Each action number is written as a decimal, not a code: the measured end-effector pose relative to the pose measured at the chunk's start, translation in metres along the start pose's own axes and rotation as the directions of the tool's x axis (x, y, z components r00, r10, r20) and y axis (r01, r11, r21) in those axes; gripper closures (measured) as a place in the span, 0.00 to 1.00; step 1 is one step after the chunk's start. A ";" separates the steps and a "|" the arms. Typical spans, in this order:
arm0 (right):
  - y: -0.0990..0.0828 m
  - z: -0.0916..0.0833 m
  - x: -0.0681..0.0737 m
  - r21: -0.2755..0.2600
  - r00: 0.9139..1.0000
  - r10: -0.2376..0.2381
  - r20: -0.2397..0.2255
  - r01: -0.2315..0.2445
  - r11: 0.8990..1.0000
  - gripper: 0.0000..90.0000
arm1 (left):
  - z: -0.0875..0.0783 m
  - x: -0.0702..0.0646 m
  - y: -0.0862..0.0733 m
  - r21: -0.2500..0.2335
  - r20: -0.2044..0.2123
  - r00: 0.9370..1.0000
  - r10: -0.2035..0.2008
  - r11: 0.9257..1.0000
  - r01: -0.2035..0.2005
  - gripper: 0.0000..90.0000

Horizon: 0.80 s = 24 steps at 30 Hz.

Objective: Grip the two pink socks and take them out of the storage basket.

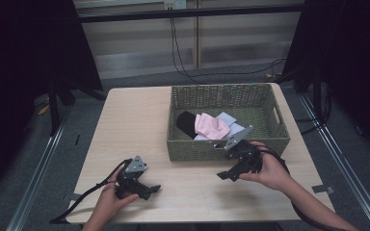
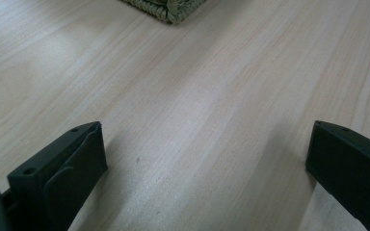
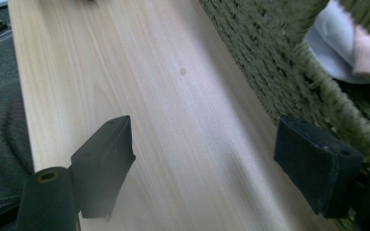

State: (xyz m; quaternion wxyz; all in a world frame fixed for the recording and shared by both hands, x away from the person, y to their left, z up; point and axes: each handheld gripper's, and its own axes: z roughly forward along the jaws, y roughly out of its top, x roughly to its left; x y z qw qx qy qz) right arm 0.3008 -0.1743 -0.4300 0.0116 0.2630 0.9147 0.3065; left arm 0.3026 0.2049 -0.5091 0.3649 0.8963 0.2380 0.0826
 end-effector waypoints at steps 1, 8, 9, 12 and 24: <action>0.002 -0.002 0.000 0.000 1.000 -0.003 0.001 0.003 1.000 0.23 | 0.000 0.000 0.000 0.000 0.000 1.000 0.000 1.000 0.000 0.00; 0.013 -0.018 -0.002 0.015 1.000 -0.003 -0.024 0.004 1.000 0.24 | 0.000 0.000 0.000 -0.002 -0.001 1.000 0.000 1.000 0.000 0.00; 0.013 -0.018 -0.002 0.015 1.000 -0.003 -0.024 0.004 1.000 0.24 | 0.000 0.000 0.000 -0.002 -0.001 1.000 0.000 1.000 0.000 0.00; 0.019 -0.023 -0.003 0.030 0.999 -0.005 -0.034 0.006 1.000 0.24 | 0.000 0.000 0.000 -0.003 -0.001 1.000 0.000 1.000 0.000 0.00; 0.042 -0.043 -0.011 0.054 0.999 -0.007 -0.034 0.008 0.999 0.24 | 0.000 0.000 0.000 -0.002 -0.001 1.000 0.000 1.000 0.000 0.00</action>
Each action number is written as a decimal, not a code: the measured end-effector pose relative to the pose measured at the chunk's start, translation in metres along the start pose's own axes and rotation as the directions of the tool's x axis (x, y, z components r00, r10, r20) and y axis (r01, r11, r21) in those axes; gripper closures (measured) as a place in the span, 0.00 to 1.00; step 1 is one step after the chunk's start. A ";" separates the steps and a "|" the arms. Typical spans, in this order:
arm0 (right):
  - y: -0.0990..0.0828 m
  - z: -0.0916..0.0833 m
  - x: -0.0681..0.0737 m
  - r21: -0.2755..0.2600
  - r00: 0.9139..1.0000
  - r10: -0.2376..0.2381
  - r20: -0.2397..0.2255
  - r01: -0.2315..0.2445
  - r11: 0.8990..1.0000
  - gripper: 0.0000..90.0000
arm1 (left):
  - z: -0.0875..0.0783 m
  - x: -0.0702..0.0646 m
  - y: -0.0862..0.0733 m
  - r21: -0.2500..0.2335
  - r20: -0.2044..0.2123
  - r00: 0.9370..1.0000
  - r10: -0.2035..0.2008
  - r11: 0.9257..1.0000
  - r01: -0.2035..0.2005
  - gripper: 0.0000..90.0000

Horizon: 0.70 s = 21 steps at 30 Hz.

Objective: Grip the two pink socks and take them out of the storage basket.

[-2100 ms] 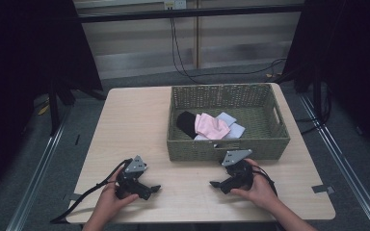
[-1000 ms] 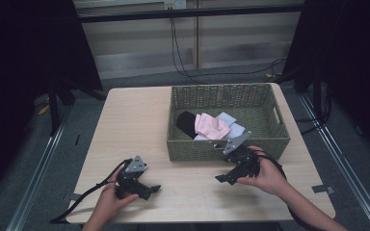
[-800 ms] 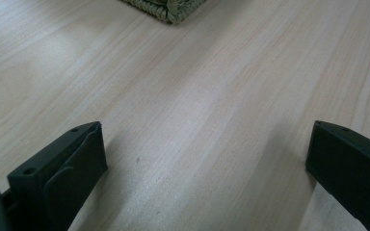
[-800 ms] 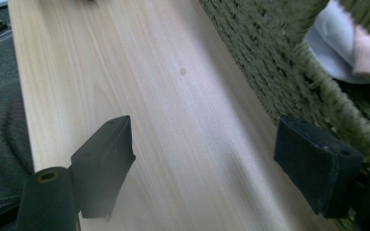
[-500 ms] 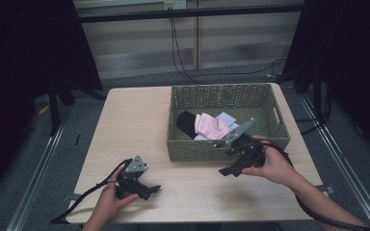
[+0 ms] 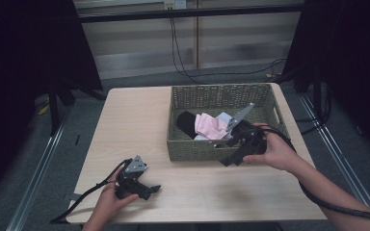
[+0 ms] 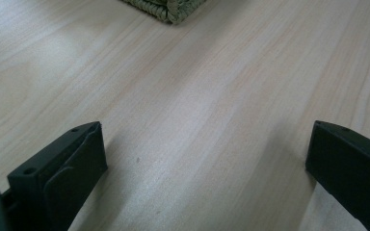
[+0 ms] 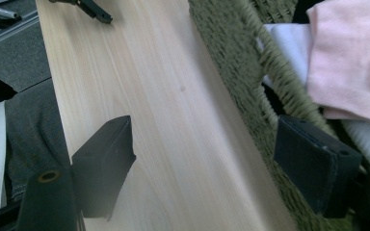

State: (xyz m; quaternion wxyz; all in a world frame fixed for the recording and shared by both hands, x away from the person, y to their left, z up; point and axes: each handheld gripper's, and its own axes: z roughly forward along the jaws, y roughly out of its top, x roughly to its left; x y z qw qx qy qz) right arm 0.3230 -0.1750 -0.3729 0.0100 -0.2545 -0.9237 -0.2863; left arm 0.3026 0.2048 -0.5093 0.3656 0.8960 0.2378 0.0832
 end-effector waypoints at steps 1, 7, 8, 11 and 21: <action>0.001 -0.001 -0.001 -0.002 1.000 0.004 -0.004 -0.004 1.000 0.24 | 0.000 0.000 0.000 0.000 0.000 1.000 0.000 1.000 0.000 0.00; 0.009 -0.007 -0.008 -0.009 1.000 0.018 -0.002 -0.018 1.000 0.24 | 0.000 0.000 0.000 -0.001 0.000 1.000 -0.001 1.000 0.001 0.00; 0.013 -0.010 -0.012 -0.019 1.000 0.025 0.004 -0.025 1.000 0.25 | 0.000 0.000 0.000 -0.001 0.000 1.000 -0.001 1.000 0.001 0.00; 0.017 -0.014 -0.018 -0.024 0.999 0.030 0.015 -0.030 0.999 0.25 | 0.000 0.000 0.000 0.000 0.000 1.000 -0.001 1.000 0.001 0.00; 0.027 -0.017 -0.041 -0.043 0.996 0.075 0.054 -0.073 0.996 0.27 | 0.000 -0.001 0.000 -0.008 -0.001 1.000 -0.010 1.000 0.010 0.00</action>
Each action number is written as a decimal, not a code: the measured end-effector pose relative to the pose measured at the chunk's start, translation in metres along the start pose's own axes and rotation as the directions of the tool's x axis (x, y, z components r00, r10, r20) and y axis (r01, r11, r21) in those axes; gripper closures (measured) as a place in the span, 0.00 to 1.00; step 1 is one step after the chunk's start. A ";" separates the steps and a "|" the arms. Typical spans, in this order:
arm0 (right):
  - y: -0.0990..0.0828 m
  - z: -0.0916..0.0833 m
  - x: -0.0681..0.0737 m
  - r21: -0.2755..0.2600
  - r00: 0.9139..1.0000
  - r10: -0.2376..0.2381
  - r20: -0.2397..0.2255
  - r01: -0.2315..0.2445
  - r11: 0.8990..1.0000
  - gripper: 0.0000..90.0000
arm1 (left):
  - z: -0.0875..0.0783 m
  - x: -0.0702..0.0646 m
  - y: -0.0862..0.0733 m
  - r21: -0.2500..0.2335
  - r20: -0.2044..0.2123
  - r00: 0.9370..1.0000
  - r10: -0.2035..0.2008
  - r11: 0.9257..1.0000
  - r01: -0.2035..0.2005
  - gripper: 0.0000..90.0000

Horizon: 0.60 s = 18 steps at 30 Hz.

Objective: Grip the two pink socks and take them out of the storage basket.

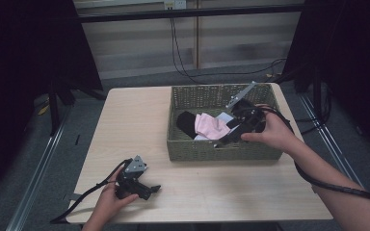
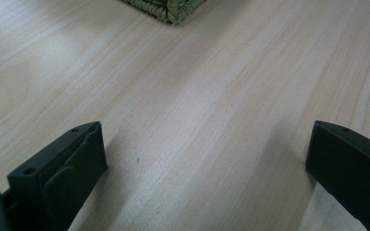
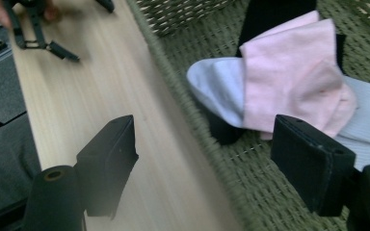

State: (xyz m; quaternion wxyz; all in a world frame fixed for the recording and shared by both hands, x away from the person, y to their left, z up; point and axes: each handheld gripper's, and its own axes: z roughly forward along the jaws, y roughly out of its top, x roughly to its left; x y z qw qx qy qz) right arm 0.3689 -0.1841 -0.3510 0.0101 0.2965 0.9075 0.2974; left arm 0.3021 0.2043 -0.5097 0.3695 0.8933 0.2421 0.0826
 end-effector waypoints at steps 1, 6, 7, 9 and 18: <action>0.001 0.000 -0.003 -0.003 1.000 0.004 0.003 -0.004 1.000 0.28 | 0.000 0.000 0.000 0.000 0.000 1.000 0.000 1.000 0.000 0.00; 0.006 0.005 -0.021 -0.003 0.998 0.053 0.026 -0.053 0.999 0.32 | 0.000 0.000 0.000 -0.002 -0.001 1.000 0.002 1.000 -0.002 0.00; 0.007 0.006 -0.024 0.000 0.997 0.065 0.030 -0.065 0.998 0.33 | 0.000 0.000 0.000 -0.002 -0.001 1.000 0.001 1.000 -0.001 0.00; 0.007 0.008 -0.027 -0.001 0.997 0.067 0.036 -0.067 0.998 0.34 | 0.000 0.000 0.000 0.000 -0.001 1.000 0.005 1.000 -0.005 0.00; 0.008 0.035 -0.047 0.033 0.994 0.096 0.059 -0.098 0.995 0.42 | 0.000 0.000 0.000 -0.003 -0.001 1.000 0.001 1.000 -0.001 0.00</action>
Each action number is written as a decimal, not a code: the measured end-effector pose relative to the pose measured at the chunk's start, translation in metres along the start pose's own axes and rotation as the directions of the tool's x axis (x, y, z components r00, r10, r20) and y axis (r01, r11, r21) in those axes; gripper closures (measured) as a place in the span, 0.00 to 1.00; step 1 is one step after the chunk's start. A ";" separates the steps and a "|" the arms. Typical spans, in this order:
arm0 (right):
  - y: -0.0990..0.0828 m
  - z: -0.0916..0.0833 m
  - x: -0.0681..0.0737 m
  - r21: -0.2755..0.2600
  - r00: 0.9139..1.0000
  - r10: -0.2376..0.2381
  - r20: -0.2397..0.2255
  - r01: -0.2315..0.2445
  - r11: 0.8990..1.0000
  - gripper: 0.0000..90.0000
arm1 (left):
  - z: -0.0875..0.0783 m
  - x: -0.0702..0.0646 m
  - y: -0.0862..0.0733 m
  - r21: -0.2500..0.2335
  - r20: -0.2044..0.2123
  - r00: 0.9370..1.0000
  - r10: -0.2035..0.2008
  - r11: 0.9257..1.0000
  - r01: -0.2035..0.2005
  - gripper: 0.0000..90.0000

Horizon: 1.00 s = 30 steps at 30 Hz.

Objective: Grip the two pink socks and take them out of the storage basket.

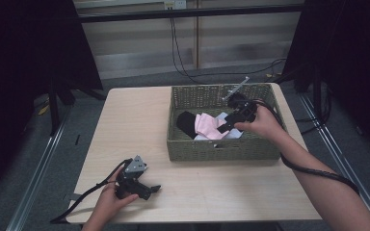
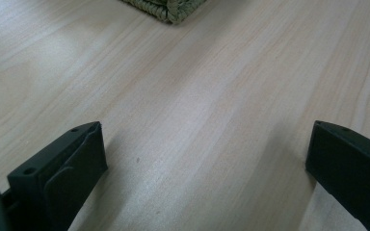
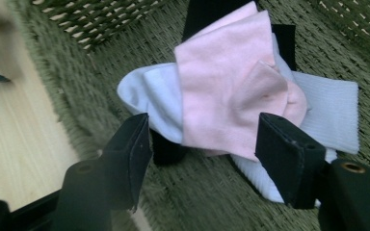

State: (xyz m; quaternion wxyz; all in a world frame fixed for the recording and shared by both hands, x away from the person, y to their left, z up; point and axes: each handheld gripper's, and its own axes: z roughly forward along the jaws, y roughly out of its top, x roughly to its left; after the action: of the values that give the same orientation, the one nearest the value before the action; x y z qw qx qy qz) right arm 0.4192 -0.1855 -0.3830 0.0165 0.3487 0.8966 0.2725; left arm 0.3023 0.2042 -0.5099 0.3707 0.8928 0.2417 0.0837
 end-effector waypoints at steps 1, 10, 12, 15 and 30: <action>0.000 0.003 -0.002 0.000 1.000 0.003 -0.004 -0.003 1.000 0.44 | 0.000 0.000 0.000 0.001 0.000 1.000 0.000 1.000 0.000 0.00; 0.006 0.029 -0.013 0.023 0.999 0.021 0.029 -0.021 1.000 0.58 | 0.000 0.000 0.000 0.004 0.000 1.000 0.004 1.000 -0.004 0.00; 0.007 0.034 -0.015 0.021 0.999 0.033 0.035 -0.033 0.999 0.60 | 0.000 0.000 0.000 0.000 0.000 1.000 0.001 1.000 -0.001 0.00; 0.009 0.042 -0.019 0.025 0.998 0.044 0.041 -0.045 0.999 0.63 | 0.000 0.000 0.000 0.002 -0.001 1.000 0.004 1.000 -0.004 0.00; 0.016 0.064 -0.025 0.069 0.994 0.064 0.087 -0.070 0.995 0.87 | 0.000 0.000 0.000 0.001 0.000 1.000 0.003 1.000 -0.003 0.00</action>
State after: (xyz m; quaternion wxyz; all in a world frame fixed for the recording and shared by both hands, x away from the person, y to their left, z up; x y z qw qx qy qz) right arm 0.4624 -0.1615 -0.4331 0.0327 0.3903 0.8920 0.2256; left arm 0.3024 0.2043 -0.5098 0.3700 0.8935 0.2403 0.0839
